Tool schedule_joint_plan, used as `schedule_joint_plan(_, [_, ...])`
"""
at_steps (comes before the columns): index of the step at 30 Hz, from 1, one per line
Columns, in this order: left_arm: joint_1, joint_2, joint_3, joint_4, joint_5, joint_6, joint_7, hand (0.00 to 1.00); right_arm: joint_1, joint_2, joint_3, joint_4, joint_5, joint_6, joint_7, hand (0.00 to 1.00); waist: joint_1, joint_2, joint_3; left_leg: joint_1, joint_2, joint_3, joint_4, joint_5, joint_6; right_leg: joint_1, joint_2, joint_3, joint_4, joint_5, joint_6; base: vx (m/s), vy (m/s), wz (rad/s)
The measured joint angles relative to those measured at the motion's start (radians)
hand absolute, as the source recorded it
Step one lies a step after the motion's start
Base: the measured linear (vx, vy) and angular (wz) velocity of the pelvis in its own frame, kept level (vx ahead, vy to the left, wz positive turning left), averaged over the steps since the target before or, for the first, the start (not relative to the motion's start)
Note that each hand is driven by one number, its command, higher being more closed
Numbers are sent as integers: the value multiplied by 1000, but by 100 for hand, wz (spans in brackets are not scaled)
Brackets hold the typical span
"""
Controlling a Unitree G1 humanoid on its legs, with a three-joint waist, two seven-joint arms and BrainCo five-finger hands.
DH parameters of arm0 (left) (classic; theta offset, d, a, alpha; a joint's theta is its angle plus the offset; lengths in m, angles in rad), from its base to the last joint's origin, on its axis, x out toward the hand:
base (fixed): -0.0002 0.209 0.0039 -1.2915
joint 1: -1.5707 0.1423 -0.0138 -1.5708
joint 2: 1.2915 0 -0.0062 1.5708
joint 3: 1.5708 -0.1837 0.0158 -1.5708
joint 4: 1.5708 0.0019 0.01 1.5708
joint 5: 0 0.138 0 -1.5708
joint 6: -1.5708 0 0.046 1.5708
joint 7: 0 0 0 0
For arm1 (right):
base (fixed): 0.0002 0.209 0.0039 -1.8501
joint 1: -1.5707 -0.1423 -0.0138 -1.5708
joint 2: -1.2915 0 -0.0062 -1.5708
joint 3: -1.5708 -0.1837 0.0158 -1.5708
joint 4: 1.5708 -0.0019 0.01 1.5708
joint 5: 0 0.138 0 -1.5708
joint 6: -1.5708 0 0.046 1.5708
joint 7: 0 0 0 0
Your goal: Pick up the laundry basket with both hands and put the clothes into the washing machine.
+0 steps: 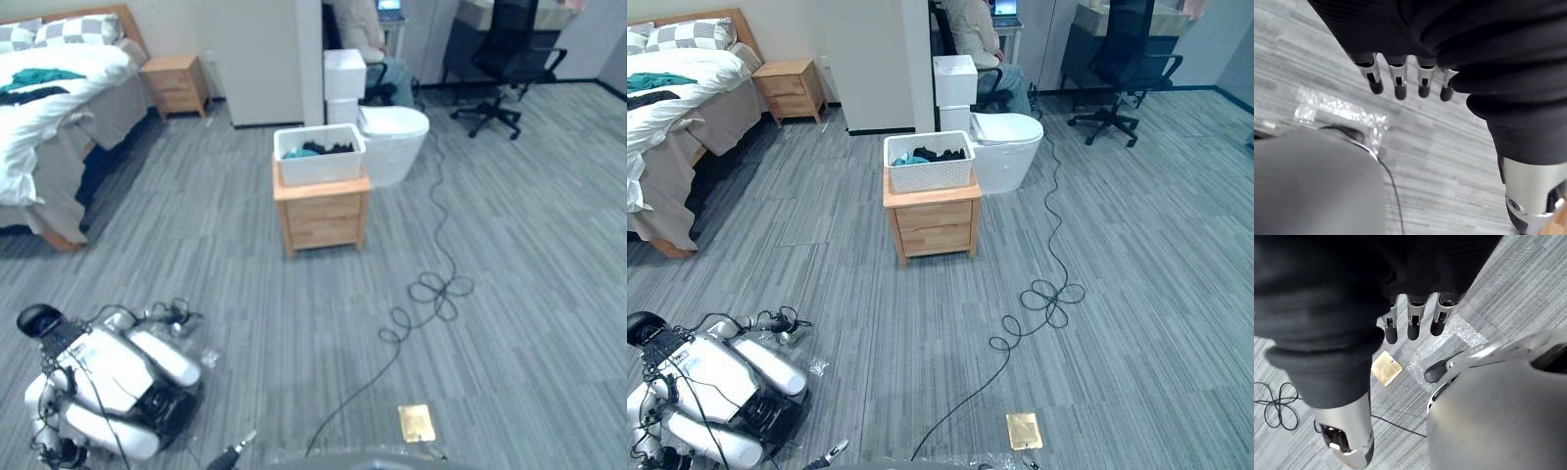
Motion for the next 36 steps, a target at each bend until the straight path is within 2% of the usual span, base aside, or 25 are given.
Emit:
schedule_joint_plan(7, [-19, -5, 6, 3, -2, -2, -12, 0, -64, 13, -12, 10, 1, -1, 1, 0, 2, 3, 21, 15, 3, 4, -10, 1, 0, 15, 4, -3, -12, -4, 15, -12, -7, 0])
schedule_joint_plan(9, [-20, -4, 6, 4, -2, -2, -11, 0, -75, 15, -12, 16, 1, -1, 2, 0, 1, 1, 24, 20, 3, 6, -30, 13, -10, 14, 5, -4, -12, -3, 17, -9, -18, 0])
schedule_joint_plan(20, [-26, -4, 6, 29, -3, -11, -12, 0, -83, 17, -4, 28, 2, -2, 1, 0, 3, 2, 37, 33, 19, 15, -62, 30, -3, 15, 23, -8, -21, -2, 15, -35, -36, 0])
schedule_joint_plan(26, [-25, 2, 5, 29, -12, -10, -12, 0, -85, 13, 68, 27, 7, -8, 1, 0, 8, -7, 45, 41, 27, 46, -73, 30, -4, 11, 35, 16, -29, 3, 9, -11, -23, -13])
schedule_joint_plan(29, [-32, 3, 4, 29, -43, -11, -12, 0, -85, 10, 103, 24, 15, -10, 6, 0, 9, -13, 70, 45, 26, 58, -71, 27, 0, 3, 33, 27, -8, -2, 14, -23, -9, -12])
schedule_joint_plan(30, [-34, 3, 2, 29, -53, -11, -12, 0, -86, 8, 110, 22, 19, -10, 9, 0, 10, -8, 73, 40, 27, 58, -69, 25, 3, -13, 31, 27, 17, -16, 30, -41, 14, 0])
schedule_joint_plan(32, [-56, 12, -9, 29, -91, -11, -18, 0, -79, 10, 120, -9, 51, -12, 23, 0, 8, -14, 112, 28, 9, 54, -48, 7, 34, -113, -17, 5, 240, -128, 55, -52, 40, 16])
schedule_joint_plan(33, [-58, 17, -22, 29, -99, -11, -18, 0, -78, 10, 121, -15, 60, -13, 24, 0, 6, -18, 125, 31, 1, 53, -46, -1, 47, -137, -37, -5, 314, -156, 71, -101, 46, 11])
schedule_joint_plan(34, [-64, 26, -39, 30, -105, -12, -19, 0, -74, 3, 121, -22, 76, -19, 26, 0, 11, -27, 139, 33, -12, 57, -36, -24, 68, -222, -81, -35, 509, -185, 65, -83, 49, 0])
schedule_joint_plan(35, [-60, 32, -40, 42, -105, -7, -19, 0, -71, 3, 117, -31, 96, -24, 28, 0, 12, -31, 152, 50, -31, 56, -33, -35, 77, -324, -148, -74, 737, -175, 2, -47, 48, -3])
schedule_joint_plan(36, [-56, 37, -39, 43, -105, -5, -19, 0, -70, 0, 115, -36, 102, -25, 28, 0, 8, -38, 162, 72, -35, 53, -33, -40, 83, -356, -177, -92, 827, -167, -22, 59, 38, 7])
